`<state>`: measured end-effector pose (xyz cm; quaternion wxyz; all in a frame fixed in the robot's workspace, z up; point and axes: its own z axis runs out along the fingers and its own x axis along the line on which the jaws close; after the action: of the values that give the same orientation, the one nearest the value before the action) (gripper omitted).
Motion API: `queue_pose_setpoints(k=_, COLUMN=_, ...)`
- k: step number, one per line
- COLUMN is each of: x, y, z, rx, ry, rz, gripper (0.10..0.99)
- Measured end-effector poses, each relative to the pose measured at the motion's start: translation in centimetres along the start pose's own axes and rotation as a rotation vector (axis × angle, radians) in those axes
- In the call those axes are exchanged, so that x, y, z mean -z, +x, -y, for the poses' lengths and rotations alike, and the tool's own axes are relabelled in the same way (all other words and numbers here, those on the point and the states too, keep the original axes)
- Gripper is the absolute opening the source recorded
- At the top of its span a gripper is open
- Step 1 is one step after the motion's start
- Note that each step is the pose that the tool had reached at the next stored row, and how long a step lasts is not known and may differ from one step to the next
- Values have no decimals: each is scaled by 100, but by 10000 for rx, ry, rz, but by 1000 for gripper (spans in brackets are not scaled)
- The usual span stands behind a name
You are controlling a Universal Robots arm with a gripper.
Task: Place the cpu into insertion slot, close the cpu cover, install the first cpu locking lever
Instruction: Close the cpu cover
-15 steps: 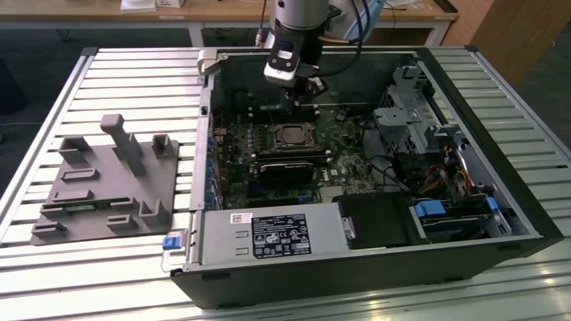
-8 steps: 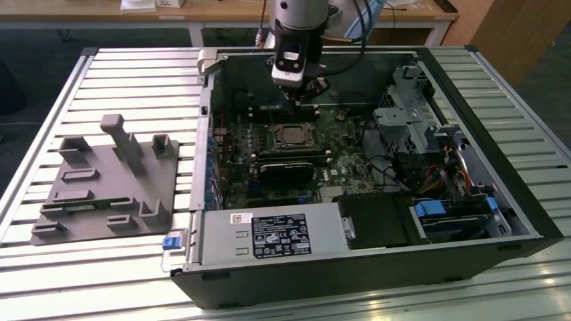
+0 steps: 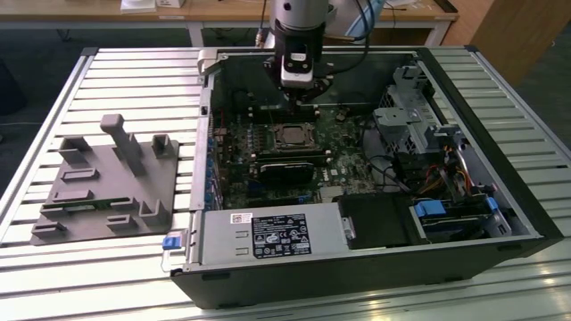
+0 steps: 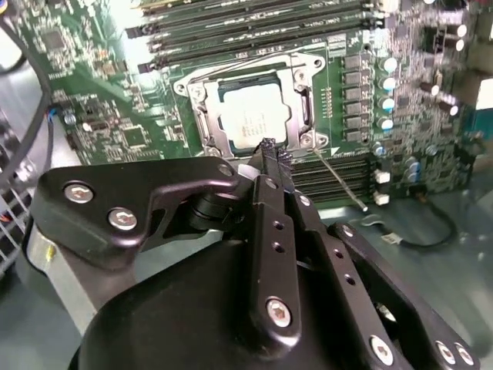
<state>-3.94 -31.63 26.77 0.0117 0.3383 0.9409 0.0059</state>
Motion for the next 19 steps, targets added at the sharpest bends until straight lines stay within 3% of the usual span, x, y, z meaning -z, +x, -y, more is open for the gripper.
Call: queue_pose_setpoints(k=19, x=-8, y=0, z=0, rx=3460, ry=-63, rz=-66, gripper=106)
